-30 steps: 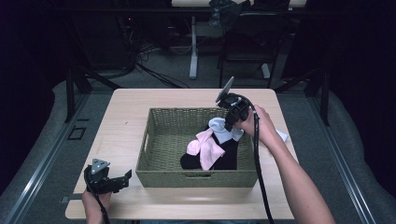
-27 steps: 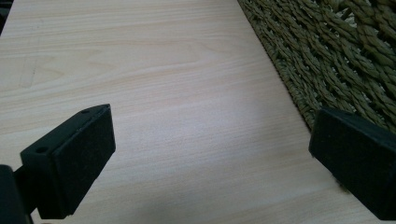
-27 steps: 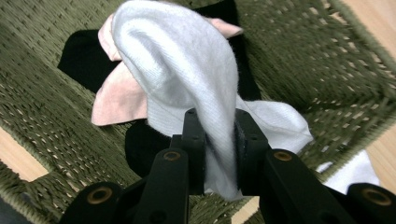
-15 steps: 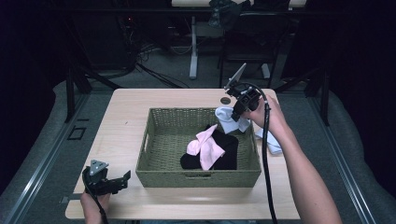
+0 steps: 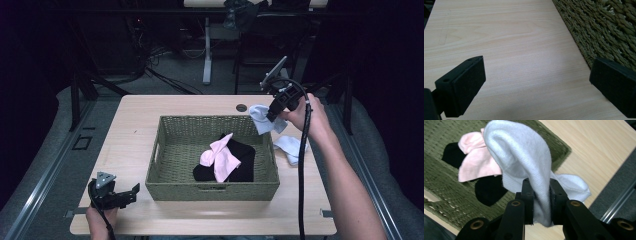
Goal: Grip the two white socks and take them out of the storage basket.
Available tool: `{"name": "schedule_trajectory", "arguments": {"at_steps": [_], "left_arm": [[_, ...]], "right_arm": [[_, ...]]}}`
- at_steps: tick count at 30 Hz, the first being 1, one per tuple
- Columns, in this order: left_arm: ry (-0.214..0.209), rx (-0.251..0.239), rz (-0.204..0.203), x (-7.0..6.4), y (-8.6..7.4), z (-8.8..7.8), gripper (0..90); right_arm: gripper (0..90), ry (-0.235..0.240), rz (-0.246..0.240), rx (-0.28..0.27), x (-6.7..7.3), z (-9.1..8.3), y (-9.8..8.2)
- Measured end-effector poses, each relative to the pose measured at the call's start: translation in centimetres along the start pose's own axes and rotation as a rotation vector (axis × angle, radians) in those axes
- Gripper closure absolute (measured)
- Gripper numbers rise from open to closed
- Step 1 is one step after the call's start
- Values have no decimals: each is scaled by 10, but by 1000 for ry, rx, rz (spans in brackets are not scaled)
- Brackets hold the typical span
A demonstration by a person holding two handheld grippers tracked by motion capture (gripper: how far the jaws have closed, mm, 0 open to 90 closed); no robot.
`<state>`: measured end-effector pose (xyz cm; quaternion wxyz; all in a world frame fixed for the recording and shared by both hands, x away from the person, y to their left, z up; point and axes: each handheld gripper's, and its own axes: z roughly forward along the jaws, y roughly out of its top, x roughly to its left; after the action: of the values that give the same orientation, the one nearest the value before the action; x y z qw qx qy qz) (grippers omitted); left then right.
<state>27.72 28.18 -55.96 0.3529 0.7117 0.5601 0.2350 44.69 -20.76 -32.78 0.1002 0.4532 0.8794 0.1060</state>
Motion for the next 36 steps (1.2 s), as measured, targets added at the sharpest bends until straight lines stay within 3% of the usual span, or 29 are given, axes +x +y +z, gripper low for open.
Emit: {"name": "schedule_trajectory", "arguments": {"at_steps": [6,13,18,21,36], "left_arm": [[0,-2,0,0,0,0,5],[1,-2,1,0,0,0,5],[3,6,-1,0,1,-1,5],[4,-3,-2,0,0,0,5],[1,-2,-1,0,1,0,6]], "right_arm": [[771,-33,49,12,-20,-1,-15],[771,-55,118,42,-46,15,-36],[770,-36,161,46,-60,27,-50],[770,-37,196,43,-66,41,-58],[756,7,264,130,-79,124,-86]]}}
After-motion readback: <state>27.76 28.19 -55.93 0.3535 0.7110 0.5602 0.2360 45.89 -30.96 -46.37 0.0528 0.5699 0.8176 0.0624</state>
